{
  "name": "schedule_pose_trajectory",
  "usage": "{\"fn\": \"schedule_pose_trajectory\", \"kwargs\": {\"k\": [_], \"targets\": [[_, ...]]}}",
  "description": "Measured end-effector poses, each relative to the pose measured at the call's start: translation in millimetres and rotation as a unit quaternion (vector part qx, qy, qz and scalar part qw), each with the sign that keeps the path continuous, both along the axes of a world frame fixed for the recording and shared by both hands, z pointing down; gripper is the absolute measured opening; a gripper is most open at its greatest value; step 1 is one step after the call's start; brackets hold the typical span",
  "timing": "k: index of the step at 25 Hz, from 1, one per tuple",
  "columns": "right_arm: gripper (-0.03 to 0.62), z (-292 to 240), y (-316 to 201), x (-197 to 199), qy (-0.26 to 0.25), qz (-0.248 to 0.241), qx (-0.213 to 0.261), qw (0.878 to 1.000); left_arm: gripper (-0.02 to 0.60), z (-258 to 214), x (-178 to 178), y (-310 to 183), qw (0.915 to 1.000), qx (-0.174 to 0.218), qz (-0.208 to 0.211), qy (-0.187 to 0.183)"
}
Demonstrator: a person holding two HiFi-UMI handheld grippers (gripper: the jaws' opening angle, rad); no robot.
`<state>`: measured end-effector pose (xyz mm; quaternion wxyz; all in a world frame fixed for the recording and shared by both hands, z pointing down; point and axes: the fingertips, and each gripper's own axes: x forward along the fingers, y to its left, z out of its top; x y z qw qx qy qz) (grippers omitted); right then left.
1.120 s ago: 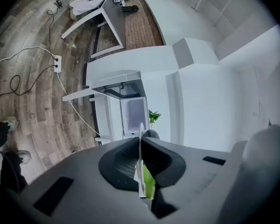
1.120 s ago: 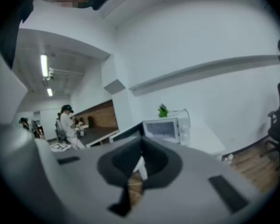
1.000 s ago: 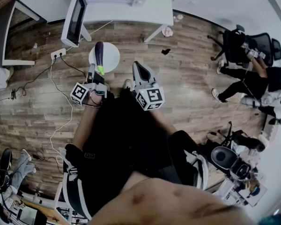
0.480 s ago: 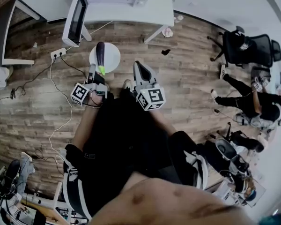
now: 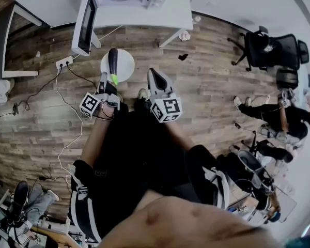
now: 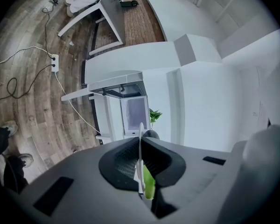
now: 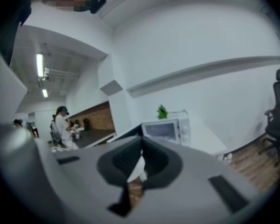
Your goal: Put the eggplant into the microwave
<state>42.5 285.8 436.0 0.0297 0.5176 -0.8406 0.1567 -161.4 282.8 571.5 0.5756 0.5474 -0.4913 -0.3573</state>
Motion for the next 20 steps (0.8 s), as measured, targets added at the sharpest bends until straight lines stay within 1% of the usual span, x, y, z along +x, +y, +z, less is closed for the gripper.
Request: {"fn": "schedule_pose_trajectory", "kwargs": {"k": [6,11,15,20], "targets": [[0.032,-1.0,-10.3,-19.0,0.003,0.019,0.003,1.0,0.038,1.5,-5.6,-18.6,0.9996,0.006,0.028,0.003],[0.032,-1.6,-17.8,-29.7,0.003,0.022,0.003,1.0,0.039,-1.6,-2.6,-30.9,0.9991,0.005,0.042,0.009],[0.032,1.5,-30.1,-31.3,0.003,0.016,-0.001,1.0,0.038,3.5,-2.0,-40.0,0.9991,0.0,0.041,0.012],[0.032,4.7,-69.3,-28.6,0.006,-0.007,0.007,1.0,0.039,9.2,3.0,-66.2,0.9995,0.002,0.028,0.012]]}}
